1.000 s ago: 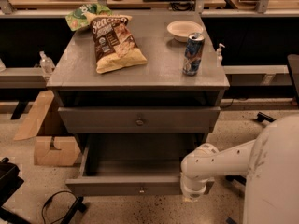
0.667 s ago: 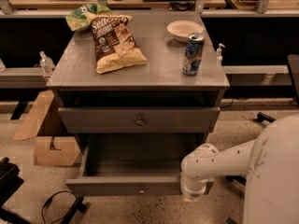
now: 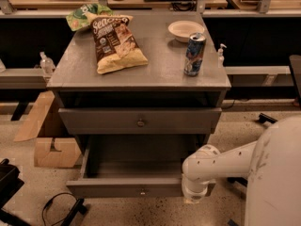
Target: Open middle drawer
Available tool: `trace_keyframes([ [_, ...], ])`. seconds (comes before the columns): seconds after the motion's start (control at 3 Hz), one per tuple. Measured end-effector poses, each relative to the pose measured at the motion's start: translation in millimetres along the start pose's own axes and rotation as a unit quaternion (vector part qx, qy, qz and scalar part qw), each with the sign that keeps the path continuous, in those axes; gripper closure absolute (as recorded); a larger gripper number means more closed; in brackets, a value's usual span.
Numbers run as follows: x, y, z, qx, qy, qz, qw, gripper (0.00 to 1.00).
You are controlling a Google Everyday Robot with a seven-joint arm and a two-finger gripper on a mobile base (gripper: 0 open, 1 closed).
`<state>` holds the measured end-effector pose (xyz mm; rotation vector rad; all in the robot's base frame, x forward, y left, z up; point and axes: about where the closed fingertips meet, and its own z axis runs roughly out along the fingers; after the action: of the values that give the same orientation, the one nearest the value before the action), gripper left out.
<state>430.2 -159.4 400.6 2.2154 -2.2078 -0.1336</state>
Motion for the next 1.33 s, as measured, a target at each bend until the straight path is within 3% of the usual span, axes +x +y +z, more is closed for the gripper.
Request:
trace_keyframes([
  [0.67,0.0,0.0,-0.2,0.000,0.000,0.000,1.0000,1.00],
  [1.33,0.0,0.1,-0.3,0.000,0.000,0.000,1.0000,0.58],
])
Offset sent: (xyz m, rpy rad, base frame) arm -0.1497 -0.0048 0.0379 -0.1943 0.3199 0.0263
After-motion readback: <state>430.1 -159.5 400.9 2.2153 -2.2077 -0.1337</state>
